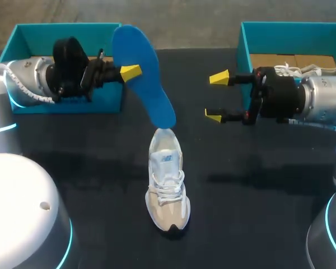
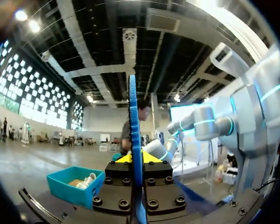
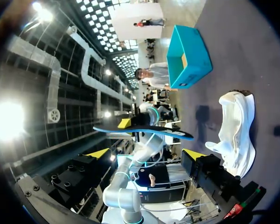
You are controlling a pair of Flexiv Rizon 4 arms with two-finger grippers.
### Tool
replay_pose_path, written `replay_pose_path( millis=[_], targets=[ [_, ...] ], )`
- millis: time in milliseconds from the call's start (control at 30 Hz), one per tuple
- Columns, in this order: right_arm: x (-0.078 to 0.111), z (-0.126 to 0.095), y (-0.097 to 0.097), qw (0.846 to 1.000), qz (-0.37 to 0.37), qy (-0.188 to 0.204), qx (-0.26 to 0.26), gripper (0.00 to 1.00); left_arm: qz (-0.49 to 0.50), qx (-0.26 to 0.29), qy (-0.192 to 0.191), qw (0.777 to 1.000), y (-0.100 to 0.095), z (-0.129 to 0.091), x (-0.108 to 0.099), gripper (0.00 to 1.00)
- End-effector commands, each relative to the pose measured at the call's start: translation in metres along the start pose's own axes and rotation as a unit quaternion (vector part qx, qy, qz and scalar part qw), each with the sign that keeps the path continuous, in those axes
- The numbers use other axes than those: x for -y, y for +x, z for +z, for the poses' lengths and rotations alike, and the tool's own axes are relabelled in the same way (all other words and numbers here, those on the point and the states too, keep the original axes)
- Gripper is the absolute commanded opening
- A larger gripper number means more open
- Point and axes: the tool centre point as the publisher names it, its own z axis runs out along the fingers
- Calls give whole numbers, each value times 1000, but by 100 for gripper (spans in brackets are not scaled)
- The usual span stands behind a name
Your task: Take the shoe out of the shoebox, open the shoe tongue, remove and reinsert the insole, then place the shoe into the shoebox
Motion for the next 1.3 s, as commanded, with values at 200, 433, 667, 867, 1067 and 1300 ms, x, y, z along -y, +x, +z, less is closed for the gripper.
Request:
replay_pose_path(
  millis=[200,433,667,867,1067,1300],
  targets=[
    [0,2,-1,1000,0,0,1,100,-310,115,18,943,-2,2,9,0],
    [0,2,-1,1000,0,0,1,100,-416,132,22,899,-7,1,8,0],
    [0,2,-1,1000,0,0,1,100,-506,144,28,850,-18,-2,6,0],
    [0,2,-1,1000,0,0,1,100,-528,135,24,838,-24,-5,5,0],
    [0,2,-1,1000,0,0,1,100,-543,143,19,828,-32,-10,-1,0],
    [0,2,-1,1000,0,0,1,100,-554,149,31,819,-44,-20,-3,0]
  ],
)
